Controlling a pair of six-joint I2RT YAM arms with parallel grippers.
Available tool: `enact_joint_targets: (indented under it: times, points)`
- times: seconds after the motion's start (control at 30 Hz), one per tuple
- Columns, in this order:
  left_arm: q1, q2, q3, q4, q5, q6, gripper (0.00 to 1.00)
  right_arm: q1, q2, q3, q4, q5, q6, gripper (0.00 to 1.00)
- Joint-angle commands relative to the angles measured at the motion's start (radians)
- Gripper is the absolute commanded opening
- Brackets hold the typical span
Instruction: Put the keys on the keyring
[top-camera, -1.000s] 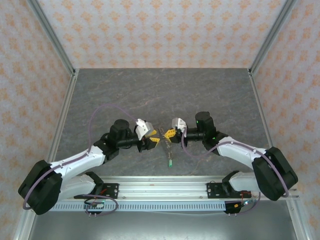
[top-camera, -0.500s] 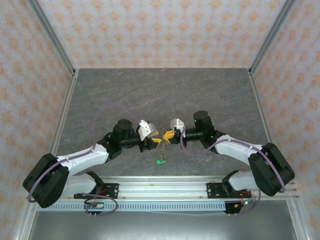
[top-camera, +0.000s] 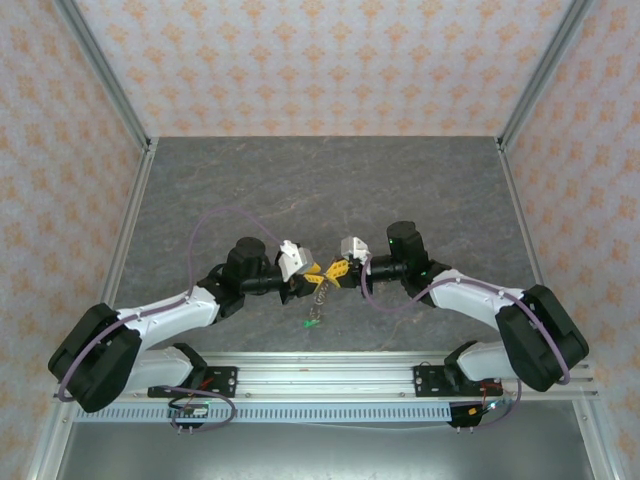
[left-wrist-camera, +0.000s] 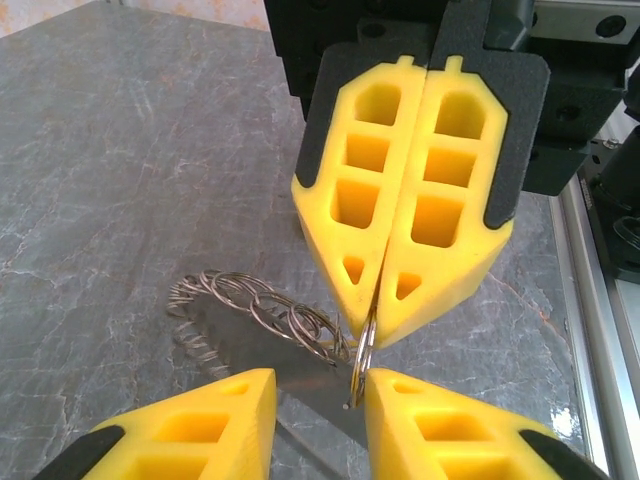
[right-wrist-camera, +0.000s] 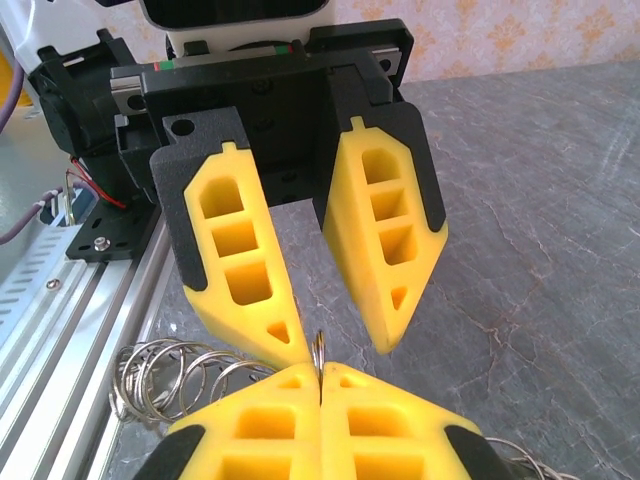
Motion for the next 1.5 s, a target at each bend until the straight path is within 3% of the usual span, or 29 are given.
enact_joint_targets:
  times: [0.0, 0.43, 0.63, 0.83, 1.03, 1.1, 1.23, 1.33, 1.47]
  points:
    - [-0.006, 0.003, 0.029, 0.011, 0.032, 0.022, 0.3, -0.002, 0.001, 0.028, 0.075, -0.064, 0.004, 0.0]
    - [-0.011, 0.033, 0.06, 0.002, 0.057, 0.027, 0.19, -0.003, 0.011, 0.025, 0.114, -0.078, 0.034, 0.0]
    - [-0.012, 0.039, 0.06, -0.023, 0.048, 0.041, 0.19, -0.003, 0.007, 0.02, 0.125, -0.077, 0.046, 0.0]
    - [-0.011, 0.027, 0.058, -0.032, 0.044, 0.047, 0.0, -0.002, 0.004, 0.02, 0.121, -0.079, 0.049, 0.0]
    - [-0.011, -0.001, 0.056, -0.032, 0.004, 0.045, 0.0, -0.003, -0.025, 0.008, 0.053, -0.015, 0.039, 0.04]
    - [-0.011, -0.016, 0.054, -0.038, -0.013, 0.046, 0.0, -0.002, -0.057, -0.012, 0.036, 0.046, 0.044, 0.16]
    - [-0.011, -0.049, 0.042, -0.036, -0.054, 0.044, 0.0, -0.002, -0.155, -0.06, 0.021, 0.223, 0.106, 0.26]
    - [-0.011, -0.075, 0.033, -0.04, -0.083, 0.044, 0.0, -0.001, -0.253, -0.098, 0.022, 0.425, 0.218, 0.31]
    - [-0.011, -0.116, 0.014, -0.039, -0.128, 0.038, 0.0, -0.002, -0.341, -0.125, -0.029, 0.8, 0.472, 0.3]
